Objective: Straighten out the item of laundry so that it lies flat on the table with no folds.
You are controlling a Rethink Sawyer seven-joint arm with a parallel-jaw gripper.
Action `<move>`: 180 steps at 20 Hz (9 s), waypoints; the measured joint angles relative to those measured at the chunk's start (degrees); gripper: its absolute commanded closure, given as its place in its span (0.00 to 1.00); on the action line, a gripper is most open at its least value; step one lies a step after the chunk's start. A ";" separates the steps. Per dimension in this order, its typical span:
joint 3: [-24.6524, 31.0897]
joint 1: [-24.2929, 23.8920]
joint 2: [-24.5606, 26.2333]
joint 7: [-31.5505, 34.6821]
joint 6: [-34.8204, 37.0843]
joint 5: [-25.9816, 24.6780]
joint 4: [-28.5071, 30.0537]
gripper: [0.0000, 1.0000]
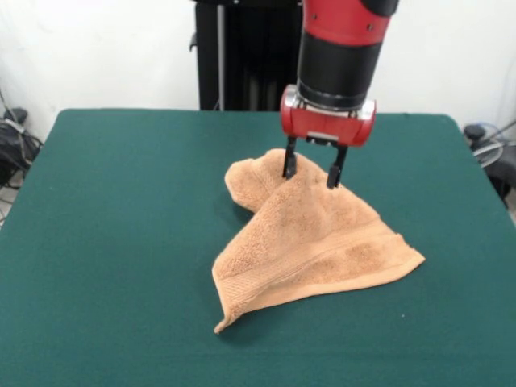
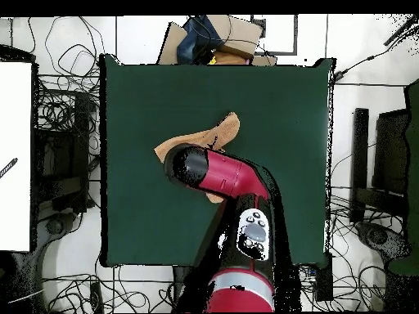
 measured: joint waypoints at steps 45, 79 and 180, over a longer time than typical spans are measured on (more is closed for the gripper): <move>0.02 2.60 5.82 0.00 -3.69 0.29 -3.11 1.00; -0.04 -5.21 -1.65 0.00 -0.39 0.35 -0.36 1.00; -2.94 7.29 5.27 0.00 7.89 -2.13 -4.55 0.00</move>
